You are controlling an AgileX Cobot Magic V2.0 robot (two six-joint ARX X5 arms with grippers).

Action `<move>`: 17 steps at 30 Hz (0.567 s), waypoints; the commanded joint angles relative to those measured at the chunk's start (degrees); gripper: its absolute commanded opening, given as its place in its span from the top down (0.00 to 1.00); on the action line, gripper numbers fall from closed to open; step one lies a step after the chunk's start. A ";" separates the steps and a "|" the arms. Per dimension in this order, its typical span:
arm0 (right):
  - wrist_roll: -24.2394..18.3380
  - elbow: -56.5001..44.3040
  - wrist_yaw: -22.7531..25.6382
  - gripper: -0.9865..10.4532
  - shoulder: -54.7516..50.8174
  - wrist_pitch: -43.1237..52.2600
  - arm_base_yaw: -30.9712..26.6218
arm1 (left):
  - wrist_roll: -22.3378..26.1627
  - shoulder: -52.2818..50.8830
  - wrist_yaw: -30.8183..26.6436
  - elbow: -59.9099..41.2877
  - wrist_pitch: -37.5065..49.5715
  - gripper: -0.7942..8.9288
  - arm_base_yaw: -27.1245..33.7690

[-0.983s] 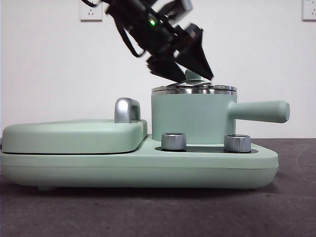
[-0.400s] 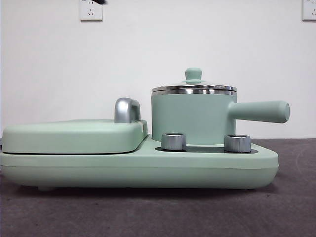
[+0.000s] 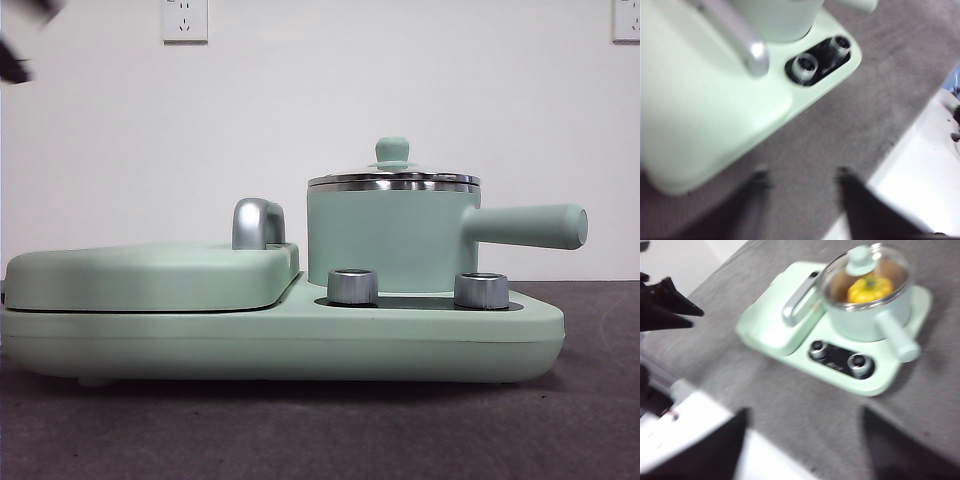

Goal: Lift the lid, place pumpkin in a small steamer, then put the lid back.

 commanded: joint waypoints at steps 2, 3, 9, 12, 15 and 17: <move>-2.60 -1.88 0.96 0.91 0.57 1.86 0.31 | -2.51 -6.14 -4.39 -2.36 1.03 0.91 0.11; -2.60 -2.51 0.98 0.91 0.57 2.14 0.26 | -2.45 -7.17 -5.38 -2.36 0.61 0.91 0.11; -3.08 -3.19 0.85 0.91 0.50 2.01 0.26 | -2.47 -12.52 -5.64 -2.29 1.42 0.91 0.09; -3.10 -3.19 0.81 0.91 0.50 2.05 0.26 | -2.47 -14.12 -5.64 -2.29 1.38 0.91 0.11; -3.10 -3.19 0.76 0.91 0.50 2.08 0.26 | -2.47 -15.17 -5.64 -2.29 1.38 0.91 0.11; -3.10 -3.19 0.79 0.91 0.50 2.08 0.26 | -2.47 -15.58 -5.64 -2.29 1.36 0.91 0.09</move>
